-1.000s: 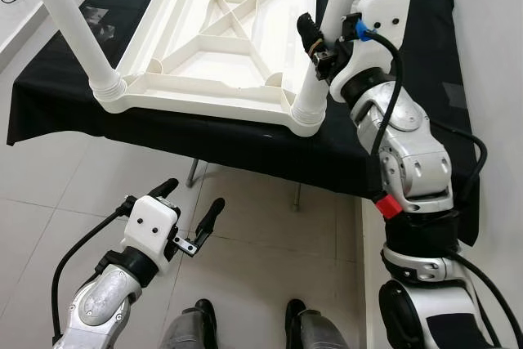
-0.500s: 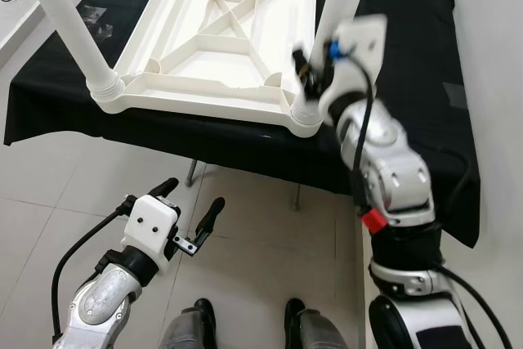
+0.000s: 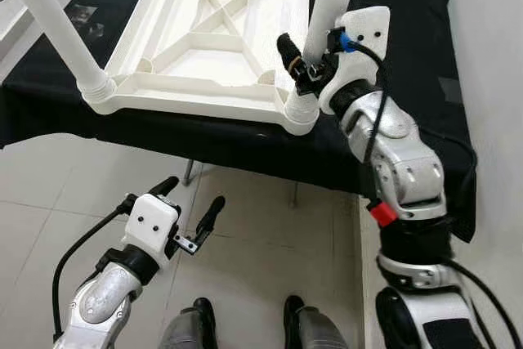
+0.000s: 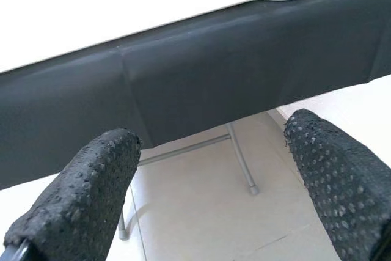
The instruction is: Building children table
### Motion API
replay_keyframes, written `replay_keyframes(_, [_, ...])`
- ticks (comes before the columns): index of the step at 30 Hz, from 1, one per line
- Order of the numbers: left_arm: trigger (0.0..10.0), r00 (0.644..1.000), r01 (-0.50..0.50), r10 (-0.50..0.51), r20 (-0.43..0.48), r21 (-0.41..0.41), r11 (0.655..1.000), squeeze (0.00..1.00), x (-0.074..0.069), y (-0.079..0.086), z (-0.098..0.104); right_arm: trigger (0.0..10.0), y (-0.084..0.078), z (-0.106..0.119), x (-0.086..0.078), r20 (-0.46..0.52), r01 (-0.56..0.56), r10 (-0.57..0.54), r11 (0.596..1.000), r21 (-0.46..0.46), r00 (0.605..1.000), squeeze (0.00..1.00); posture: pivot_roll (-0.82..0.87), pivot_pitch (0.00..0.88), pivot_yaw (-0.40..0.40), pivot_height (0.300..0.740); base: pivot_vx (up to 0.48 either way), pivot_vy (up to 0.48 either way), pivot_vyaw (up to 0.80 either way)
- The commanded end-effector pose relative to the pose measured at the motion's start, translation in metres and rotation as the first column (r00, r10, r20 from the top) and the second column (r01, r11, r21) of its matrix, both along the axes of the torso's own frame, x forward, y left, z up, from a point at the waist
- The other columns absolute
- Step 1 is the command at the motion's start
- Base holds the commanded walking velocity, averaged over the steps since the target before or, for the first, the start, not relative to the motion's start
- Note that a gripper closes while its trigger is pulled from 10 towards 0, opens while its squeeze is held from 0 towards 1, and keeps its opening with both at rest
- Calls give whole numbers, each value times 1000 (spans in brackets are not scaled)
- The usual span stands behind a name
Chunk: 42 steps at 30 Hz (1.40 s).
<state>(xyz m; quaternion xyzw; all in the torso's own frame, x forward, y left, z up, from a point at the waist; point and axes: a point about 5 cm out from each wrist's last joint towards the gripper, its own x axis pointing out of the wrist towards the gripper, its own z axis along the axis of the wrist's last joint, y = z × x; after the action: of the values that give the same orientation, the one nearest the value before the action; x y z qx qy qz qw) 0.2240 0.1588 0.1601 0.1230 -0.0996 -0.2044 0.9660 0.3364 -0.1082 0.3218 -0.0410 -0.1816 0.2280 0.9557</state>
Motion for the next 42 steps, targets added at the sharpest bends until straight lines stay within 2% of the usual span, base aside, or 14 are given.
replay_keyframes(1, [10000, 999, 0, 1, -34, 13, 1000, 0, -2, -1, -9, 10000, 7, 6, -4, 37, -69, 69, 998, -7, 997, 0, 17, 317, -33, 740, 0, 0, 0])
replay_keyframes(4, [10000, 999, 0, 0, -34, 12, 1000, 0, -3, -2, -9, 10000, -2, 24, -4, 81, -265, 277, 954, -137, 957, 0, 23, 313, -37, 740, 0, 0, 0])
replay_keyframes(9, [10000, 999, 0, 0, -33, 12, 1000, 0, -4, -3, -9, 10000, -11, 30, 2, 88, -274, 303, 930, -246, 949, 0, 28, 314, -42, 740, 0, 0, 0])
replay_keyframes(10, [10000, 999, 0, 0, -33, 12, 1000, 0, -4, -3, -9, 4863, -11, 29, 2, 73, -318, 349, 908, -271, 934, 0, 28, 314, -42, 740, 0, 0, 0])
replay_keyframes(11, [10000, 999, 0, 0, -33, 12, 1000, 0, -4, -3, -9, 4863, -10, 29, 1, 61, -357, 387, 891, -282, 920, 0, 28, 314, -42, 740, 0, 0, 0])
replay_keyframes(12, [10000, 999, 1, 0, -32, 12, 1000, 0, -4, -3, -8, 0, -11, 28, 1, 47, -387, 417, 875, -291, 908, 0, 30, 321, -42, 740, 0, 0, 0])
replay_keyframes(21, [10000, 1000, 0, 1, -32, 12, 1000, 0, -6, -3, -7, 0, -16, 25, 9, 10, -437, 464, 841, -317, 886, 0, 30, 330, -44, 740, 0, 0, 0])
replay_keyframes(24, [10000, 999, -2, 2, -33, 12, 1000, 0, -7, -2, -7, 0, -15, 15, 15, -19, -362, 370, 895, -260, 929, 0, 28, 336, -45, 740, 0, 0, 0])
replay_keyframes(27, [10000, 999, -2, 2, -33, 12, 1000, 0, -7, -2, -7, 0, -15, 13, 16, -24, -347, 352, 903, -254, 936, 0, 28, 336, -45, 740, 0, 0, 0])
replay_keyframes(30, [10000, 999, -4, 4, -34, 11, 1000, 0, -7, -1, -7, 0, -15, -20, 27, -137, -75, 46, 975, -209, 989, 0, 22, 338, -47, 740, 0, 0, 0])
replay_keyframes(31, [10000, 999, -4, 4, -34, 11, 1000, 0, -7, -1, -7, 0, -15, -20, 27, -137, -75, 46, 975, -209, 989, 0, 22, 338, -47, 740, 0, 0, 0])
replay_keyframes(33, [10000, 999, -4, 4, -33, 11, 1000, 0, -7, -1, -7, 0, -22, -53, 23, -241, 187, -222, 969, -160, 945, 0, 27, 339, -40, 740, 0, 0, 0])
replay_keyframes(36, [10000, 999, -4, 5, -34, 13, 1000, 0, -7, -1, -8, 0, -17, -61, 18, -279, 288, -303, 953, -96, 911, 0, 27, 336, -33, 740, 0, 0, 0])
replay_keyframes(42, [10000, 999, -1, 2, -37, 11, 1000, 0, -6, -2, -8, 0, -4, -61, 15, -291, 254, -260, 966, -59, 921, 0, 19, 330, -40, 740, 0, 0, 0])
